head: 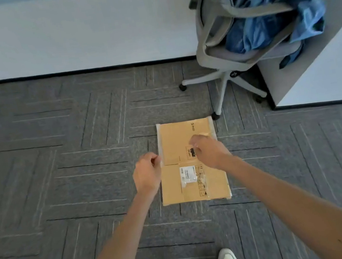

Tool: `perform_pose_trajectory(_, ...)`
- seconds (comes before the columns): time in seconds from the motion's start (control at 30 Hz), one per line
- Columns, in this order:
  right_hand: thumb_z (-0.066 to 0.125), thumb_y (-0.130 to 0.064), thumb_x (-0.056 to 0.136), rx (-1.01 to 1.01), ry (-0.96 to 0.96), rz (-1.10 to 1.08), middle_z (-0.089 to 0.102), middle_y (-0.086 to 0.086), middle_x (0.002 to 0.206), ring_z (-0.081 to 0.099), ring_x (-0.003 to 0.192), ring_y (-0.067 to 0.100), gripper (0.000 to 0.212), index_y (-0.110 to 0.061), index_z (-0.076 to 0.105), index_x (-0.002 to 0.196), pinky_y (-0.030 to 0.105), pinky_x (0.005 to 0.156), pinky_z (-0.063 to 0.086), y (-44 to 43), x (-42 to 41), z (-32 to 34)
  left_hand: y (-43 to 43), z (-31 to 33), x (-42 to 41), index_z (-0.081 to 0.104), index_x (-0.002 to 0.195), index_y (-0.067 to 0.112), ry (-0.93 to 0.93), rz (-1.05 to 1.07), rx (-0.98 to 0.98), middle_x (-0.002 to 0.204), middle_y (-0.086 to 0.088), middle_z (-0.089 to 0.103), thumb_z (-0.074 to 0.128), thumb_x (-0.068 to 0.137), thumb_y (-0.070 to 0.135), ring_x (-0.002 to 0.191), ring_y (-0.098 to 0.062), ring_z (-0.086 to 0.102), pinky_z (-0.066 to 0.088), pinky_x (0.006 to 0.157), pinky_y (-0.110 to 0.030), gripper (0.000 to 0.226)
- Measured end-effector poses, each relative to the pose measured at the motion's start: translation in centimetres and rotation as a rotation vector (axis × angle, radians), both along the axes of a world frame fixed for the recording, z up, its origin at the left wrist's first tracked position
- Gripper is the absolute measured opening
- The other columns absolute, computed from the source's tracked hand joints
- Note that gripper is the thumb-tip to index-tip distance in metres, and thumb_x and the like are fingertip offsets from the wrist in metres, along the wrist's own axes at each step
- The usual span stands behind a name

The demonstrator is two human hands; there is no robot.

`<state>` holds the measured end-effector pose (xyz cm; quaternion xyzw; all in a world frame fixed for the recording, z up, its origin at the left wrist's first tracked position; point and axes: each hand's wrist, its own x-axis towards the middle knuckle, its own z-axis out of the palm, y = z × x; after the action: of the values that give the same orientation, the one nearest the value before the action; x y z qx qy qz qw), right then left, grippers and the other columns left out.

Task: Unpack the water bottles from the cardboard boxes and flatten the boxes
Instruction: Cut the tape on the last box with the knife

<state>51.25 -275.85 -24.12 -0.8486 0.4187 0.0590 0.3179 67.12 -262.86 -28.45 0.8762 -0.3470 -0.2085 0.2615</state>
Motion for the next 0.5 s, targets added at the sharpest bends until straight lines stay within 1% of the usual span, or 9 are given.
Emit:
perform_pose_trajectory(0.07, 0.038, -0.008, 0.099, 0.025, -0.019, -0.020, 0.061, 0.004, 0.124, 0.064, 0.093, 0.025, 0.034, -0.018, 0.056, 0.125, 0.033, 0.072, 0.052, 0.7, 0.3, 6.6, 1.0, 6.6, 0.2, 0.062, 0.079, 0.015, 0.016, 0.010, -0.019, 0.075, 0.005, 0.059, 0.060, 0.097, 0.026, 0.068, -0.014, 0.057, 0.033, 0.050, -0.024, 0.021)
perform_pose_trajectory(0.13, 0.038, -0.009, 0.099, 0.047, -0.045, -0.015, 0.064, 0.004, 0.118, 0.065, 0.091, 0.023, 0.032, -0.019, 0.058, 0.121, 0.032, 0.071, 0.053, 1.1, 0.6, 12.4, 2.1, 12.9, 0.4, 0.062, 0.076, 0.015, 0.012, 0.018, -0.063, 0.075, 0.005, 0.060, 0.064, 0.095, 0.027, 0.068, -0.012, 0.058, 0.034, 0.051, -0.024, 0.022)
perform_pose_trajectory(0.23, 0.040, -0.011, 0.098, 0.087, -0.070, 0.036, 0.066, 0.005, 0.115, 0.065, 0.097, 0.023, 0.027, -0.020, 0.062, 0.111, 0.041, 0.082, 0.056, 1.8, 1.4, 19.0, 3.9, 21.0, -0.1, 0.057, 0.071, 0.022, -0.006, 0.075, -0.122, 0.080, 0.006, 0.057, 0.066, 0.093, 0.028, 0.069, -0.009, 0.054, 0.035, 0.057, -0.026, 0.025)
perform_pose_trajectory(0.3, 0.042, -0.010, 0.096, 0.100, -0.076, 0.106, 0.067, 0.006, 0.114, 0.063, 0.102, 0.022, 0.025, -0.019, 0.064, 0.104, 0.041, 0.087, 0.054, 2.5, 2.6, 22.8, 5.5, 25.1, -0.6, 0.048, 0.066, 0.026, -0.030, 0.127, -0.186, 0.072, 0.007, 0.051, 0.066, 0.093, 0.028, 0.064, -0.009, 0.049, 0.033, 0.055, -0.027, 0.033)
perform_pose_trajectory(0.37, 0.046, -0.007, 0.095, 0.129, -0.092, 0.174, 0.069, 0.010, 0.111, 0.065, 0.101, 0.024, 0.022, -0.011, 0.066, 0.104, 0.042, 0.088, 0.053, 3.3, 4.1, 25.9, 7.5, 28.5, -1.1, 0.042, 0.066, 0.024, -0.046, 0.174, -0.233, 0.062, 0.007, 0.046, 0.061, 0.097, 0.029, 0.057, -0.010, 0.044, 0.029, 0.051, -0.028, 0.036)
perform_pose_trajectory(0.43, 0.048, -0.002, 0.094, 0.162, -0.115, 0.250, 0.070, 0.019, 0.106, 0.068, 0.093, 0.029, 0.022, 0.003, 0.066, 0.106, 0.045, 0.083, 0.055, 4.8, 5.4, 28.5, 10.0, 30.8, -1.9, 0.043, 0.071, 0.020, -0.051, 0.252, -0.253, 0.058, 0.007, 0.044, 0.055, 0.100, 0.032, 0.052, -0.011, 0.041, 0.028, 0.050, -0.029, 0.033)
perform_pose_trajectory(0.47, 0.049, -0.001, 0.095, 0.177, -0.134, 0.297, 0.070, 0.017, 0.101, 0.068, 0.085, 0.025, 0.021, 0.004, 0.065, 0.106, 0.040, 0.077, 0.055, 5.9, 5.8, 29.7, 11.6, 31.7, -2.3, 0.044, 0.074, 0.018, -0.058, 0.301, -0.255, 0.057, 0.007, 0.044, 0.053, 0.101, 0.034, 0.051, -0.012, 0.040, 0.028, 0.050, -0.029, 0.032)
perform_pose_trajectory(0.5, 0.050, -0.003, 0.095, 0.189, -0.148, 0.347, 0.069, 0.013, 0.097, 0.067, 0.078, 0.019, 0.019, 0.002, 0.065, 0.105, 0.032, 0.071, 0.055, 7.1, 6.3, 30.6, 13.4, 32.3, -2.9, 0.045, 0.075, 0.017, -0.065, 0.348, -0.255, 0.057, 0.006, 0.043, 0.051, 0.101, 0.036, 0.051, -0.012, 0.039, 0.028, 0.051, -0.029, 0.032)
